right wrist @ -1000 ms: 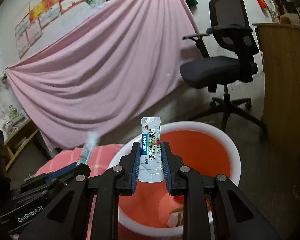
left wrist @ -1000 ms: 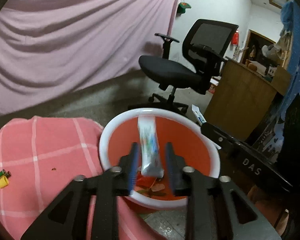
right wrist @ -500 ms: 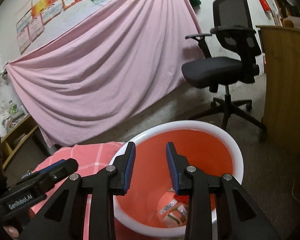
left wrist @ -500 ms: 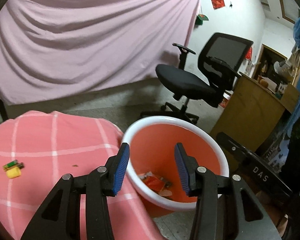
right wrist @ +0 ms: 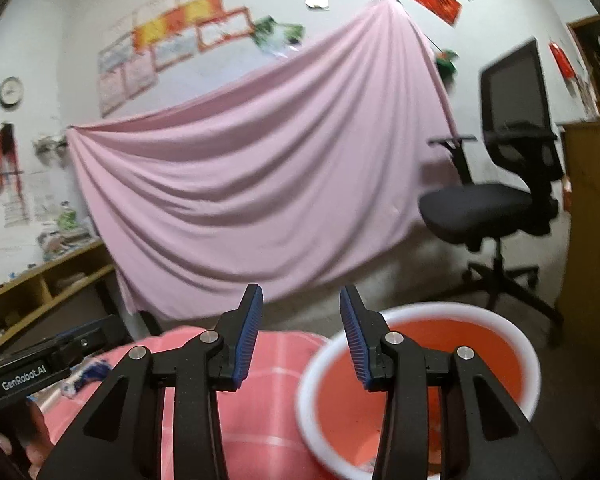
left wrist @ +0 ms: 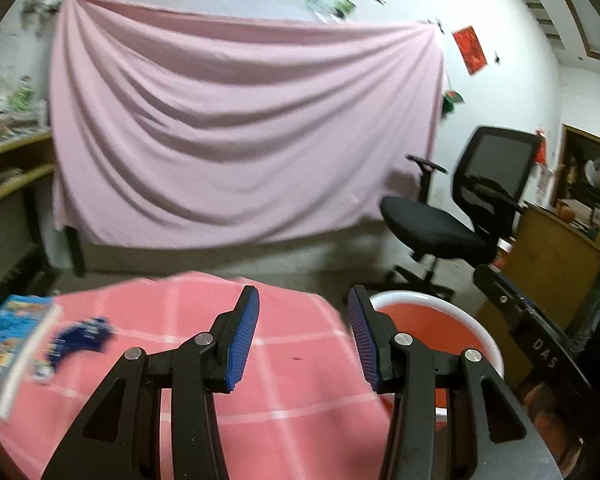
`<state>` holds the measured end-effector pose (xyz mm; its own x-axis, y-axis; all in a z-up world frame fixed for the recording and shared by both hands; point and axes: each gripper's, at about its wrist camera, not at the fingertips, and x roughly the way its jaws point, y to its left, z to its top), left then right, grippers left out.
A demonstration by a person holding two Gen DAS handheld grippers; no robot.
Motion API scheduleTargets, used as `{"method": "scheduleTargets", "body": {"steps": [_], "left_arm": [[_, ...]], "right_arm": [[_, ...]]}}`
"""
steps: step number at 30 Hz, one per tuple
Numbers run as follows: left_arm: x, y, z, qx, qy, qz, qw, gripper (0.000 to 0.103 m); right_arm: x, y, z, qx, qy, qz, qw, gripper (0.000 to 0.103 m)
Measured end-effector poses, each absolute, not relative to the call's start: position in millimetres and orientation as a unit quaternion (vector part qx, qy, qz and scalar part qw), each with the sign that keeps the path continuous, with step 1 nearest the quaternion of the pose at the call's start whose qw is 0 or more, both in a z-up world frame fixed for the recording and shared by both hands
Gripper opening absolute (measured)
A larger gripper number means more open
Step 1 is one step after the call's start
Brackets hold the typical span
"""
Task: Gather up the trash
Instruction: 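Move both open grippers back over the table toward the blue wrapper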
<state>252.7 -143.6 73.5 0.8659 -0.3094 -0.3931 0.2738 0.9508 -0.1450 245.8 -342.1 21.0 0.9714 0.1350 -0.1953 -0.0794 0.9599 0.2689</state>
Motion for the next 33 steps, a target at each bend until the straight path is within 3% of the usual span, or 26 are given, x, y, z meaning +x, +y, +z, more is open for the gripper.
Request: {"method": "scheduleTargets", "body": {"steps": [3,5,9,11,14,18,20,33], "left_arm": [[238.0,-117.0,74.1,-0.045,0.192,-0.123,0.973,0.042],[231.3,-104.1,72.2,-0.048,0.182,-0.106,0.976,0.049],[210.6,-69.2,68.7,-0.052,0.155,-0.068,0.984,0.054],[202.7,-54.8,65.6,-0.052,0.143,-0.050,0.987,0.066],[188.0,-31.7,58.1,-0.055,0.121,-0.025,0.991,0.085],[170.4,-3.8,44.8,-0.055,0.102,-0.004,0.993,0.088],[165.0,6.3,37.6,-0.055,0.097,0.008,0.994,0.101],[172.3,48.6,6.0,-0.059,0.126,0.049,0.989,0.101]], "right_arm": [[242.1,-321.8,27.3,0.123,0.081,0.075,0.986,0.045],[239.5,-308.2,30.3,0.113,0.065,0.087,0.988,0.049],[235.4,-282.4,33.1,0.094,0.049,0.108,0.989,0.055],[231.8,-272.1,33.1,0.088,0.041,0.116,0.989,0.077],[225.4,-259.6,33.9,0.079,0.027,0.130,0.988,0.083],[221.2,-243.3,31.8,0.063,0.020,0.142,0.988,0.095],[220.6,-235.1,29.9,0.058,0.018,0.148,0.987,0.102],[231.5,-177.3,7.6,-0.013,0.044,0.186,0.981,0.103]]}}
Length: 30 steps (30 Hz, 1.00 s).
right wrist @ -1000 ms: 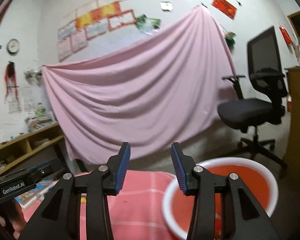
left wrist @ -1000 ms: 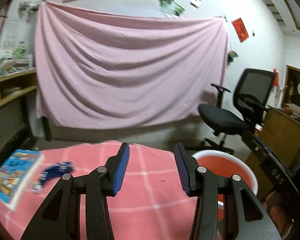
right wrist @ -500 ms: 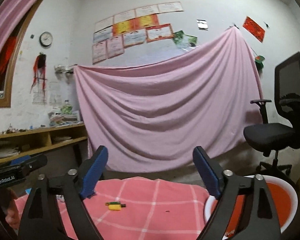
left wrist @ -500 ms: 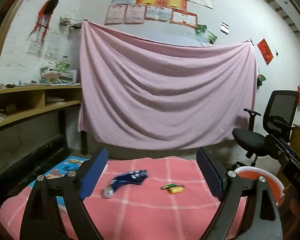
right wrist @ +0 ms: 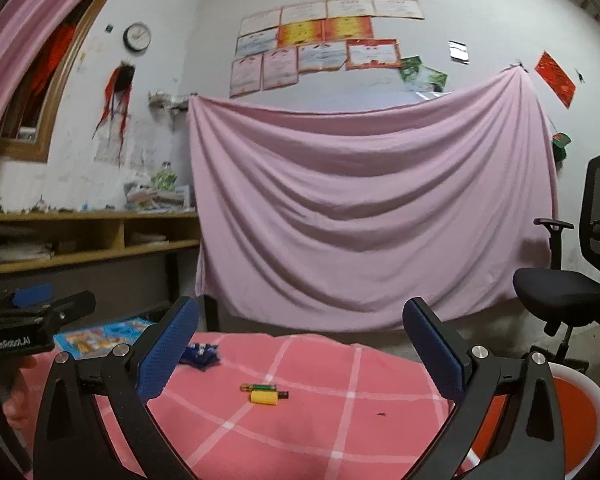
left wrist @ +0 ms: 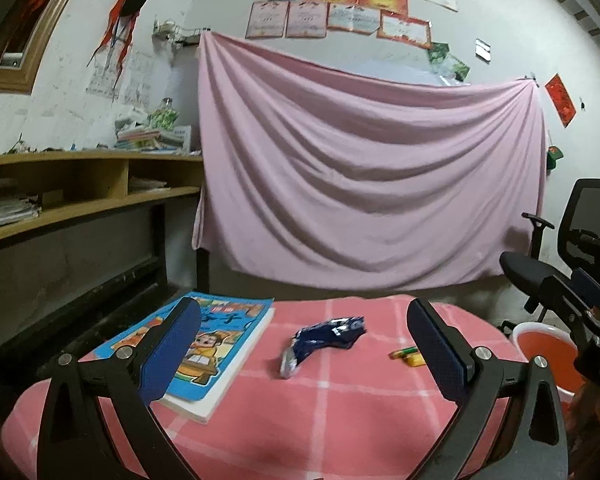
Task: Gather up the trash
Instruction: 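Move both open grippers back over the table toward the blue wrapper, then grasp the blue snack wrapper with left gripper while right grasps the yellow cap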
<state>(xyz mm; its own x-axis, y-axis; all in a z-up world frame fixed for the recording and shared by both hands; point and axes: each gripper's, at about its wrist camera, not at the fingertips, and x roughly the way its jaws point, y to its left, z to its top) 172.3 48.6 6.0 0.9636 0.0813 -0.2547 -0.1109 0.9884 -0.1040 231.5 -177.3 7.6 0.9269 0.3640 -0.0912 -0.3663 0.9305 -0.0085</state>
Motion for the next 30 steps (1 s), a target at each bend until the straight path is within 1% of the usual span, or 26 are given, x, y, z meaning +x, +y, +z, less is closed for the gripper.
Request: {"method": "scheduleTargets", "body": {"steps": [7,13,19,22,24,26,27,29,30], "left_arm": [[195.9,57.1,-2.1,-0.055,0.158,0.040,0.985,0.101],[209.6,60.8,-3.3,-0.040,0.154,0.027,0.987,0.101],[234.8,62.4,-15.7,-0.040,0.214,-0.001,0.976,0.099],[245.9,63.7,-22.2,-0.045,0.245,-0.014,0.968,0.093],[253.2,65.6,-26.9,-0.052,0.267,-0.022,0.962,0.086],[259.0,66.0,-32.0,-0.058,0.287,-0.027,0.956,0.075],[263.5,67.4,-35.5,-0.062,0.300,-0.029,0.951,0.073],[268.7,69.0,-40.1,-0.067,0.317,-0.029,0.946,0.063],[270.8,69.7,-41.8,-0.070,0.323,-0.031,0.943,0.060]], "right_arm": [[243.3,-167.5,-0.4,-0.016,0.067,0.187,0.980,0.103],[260.5,-164.0,-2.8,-0.009,0.087,0.179,0.980,0.103],[295.4,-149.3,-15.6,-0.023,0.175,0.187,0.966,0.103],[306.5,-142.5,-22.6,-0.034,0.211,0.190,0.958,0.102],[310.6,-137.5,-26.8,-0.043,0.230,0.191,0.953,0.100],[313.2,-133.9,-30.9,-0.051,0.245,0.195,0.948,0.096],[315.4,-131.1,-32.6,-0.055,0.254,0.197,0.945,0.095],[321.7,-125.1,-39.0,-0.066,0.280,0.202,0.936,0.085],[324.1,-122.1,-41.7,-0.071,0.291,0.204,0.932,0.083]]}}
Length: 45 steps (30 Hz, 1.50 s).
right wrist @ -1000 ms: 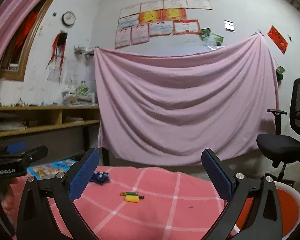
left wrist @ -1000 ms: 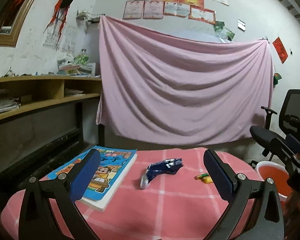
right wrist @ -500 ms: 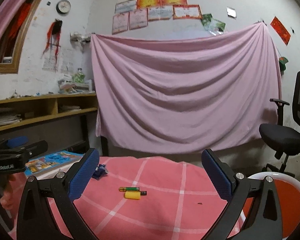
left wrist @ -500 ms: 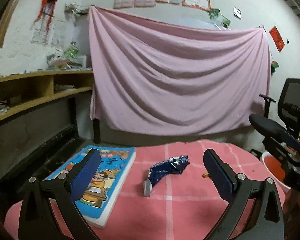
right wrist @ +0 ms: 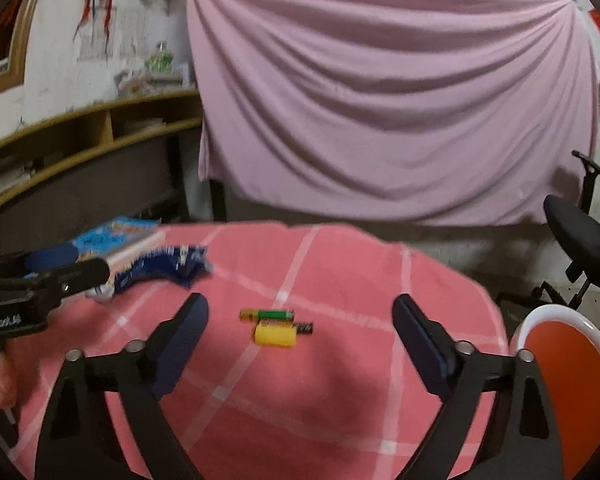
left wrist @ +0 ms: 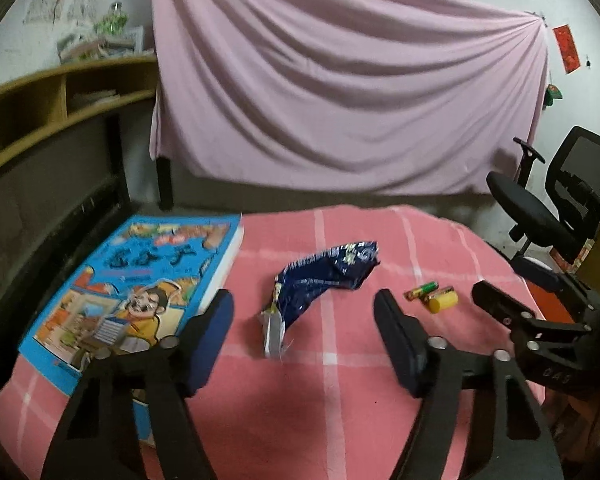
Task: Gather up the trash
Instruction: 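Grasp the blue snack wrapper with left gripper while right grasps the yellow cap, then lift the blue wrapper with left gripper while right lifts the yellow cap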
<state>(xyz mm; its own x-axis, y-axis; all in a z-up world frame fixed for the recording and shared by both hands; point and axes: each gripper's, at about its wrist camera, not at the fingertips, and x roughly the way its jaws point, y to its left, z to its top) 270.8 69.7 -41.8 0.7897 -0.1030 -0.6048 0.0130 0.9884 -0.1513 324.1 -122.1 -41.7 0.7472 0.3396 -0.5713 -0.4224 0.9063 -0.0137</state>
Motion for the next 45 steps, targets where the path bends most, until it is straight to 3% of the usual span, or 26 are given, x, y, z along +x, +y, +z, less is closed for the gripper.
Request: {"method": "scheduleTargets", "body": {"steps": [10,14,19,27,33,45], "left_arm": [[290.7,74.8,-60.1,-0.090,0.388,-0.022,0.917,0.033],[292.2,71.9,-63.7,-0.083,0.397,-0.020,0.914,0.019],[291.3,69.4,-65.1,-0.073,0.397,-0.016,0.915,0.012],[269.8,68.6,-53.0,-0.065,0.340,-0.001,0.938,0.012],[235.4,68.7,-36.6,-0.058,0.253,0.016,0.966,0.012],[201.9,54.4,-14.7,-0.032,0.156,0.028,0.987,0.012]], "right_arm": [[344.1,-111.2,-63.4,-0.083,0.374,0.222,0.896,0.067],[353.0,-112.1,-70.9,-0.072,0.404,0.229,0.883,0.046],[358.7,-121.6,-74.0,-0.038,0.421,0.241,0.874,0.027],[344.4,-122.3,-64.4,-0.045,0.391,0.255,0.883,0.027],[311.4,-126.7,-41.9,-0.055,0.301,0.260,0.916,0.027],[269.2,-150.2,-13.3,-0.021,0.147,0.265,0.953,0.027]]}}
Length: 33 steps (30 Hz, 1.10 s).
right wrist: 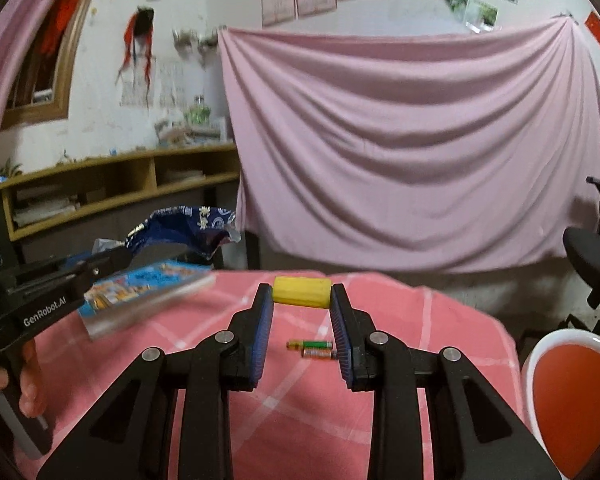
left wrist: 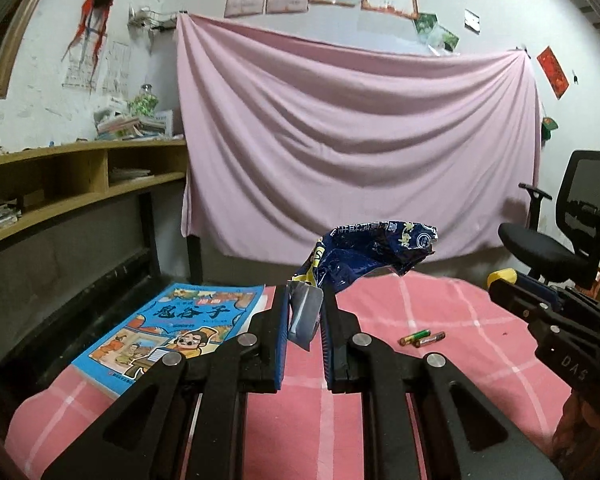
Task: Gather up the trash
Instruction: 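Lift the blue wrapper with left gripper while right lifts the yellow cap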
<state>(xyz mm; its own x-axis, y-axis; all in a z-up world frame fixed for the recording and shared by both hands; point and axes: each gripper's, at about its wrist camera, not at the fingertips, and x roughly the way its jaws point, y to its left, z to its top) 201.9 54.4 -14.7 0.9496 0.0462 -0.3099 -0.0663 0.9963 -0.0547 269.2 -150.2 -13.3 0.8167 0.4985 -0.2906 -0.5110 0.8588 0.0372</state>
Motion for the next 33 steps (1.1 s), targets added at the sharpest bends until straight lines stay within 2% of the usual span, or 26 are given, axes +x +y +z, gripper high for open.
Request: {"method": "scheduleTargets", "body": {"steps": [13,24,33], "left_arm": [[165.1,26.4,4.6,-0.030,0.101,0.060,0.993,0.012],[174.4,-49.0,44.0,-0.015,0.053,-0.011,0.998,0.012],[199.1,-125.7,72.7,0.028,0.041,-0.091,0.995,0.012]], "right_arm": [[238.4,-175.1,2.6,0.014,0.055,0.237,0.970,0.027],[220.7,-232.4,22.0,0.027,0.006,0.179,0.984,0.027],[226.4,-309.0,29.7,0.080,0.001,0.097,0.992,0.027]]}}
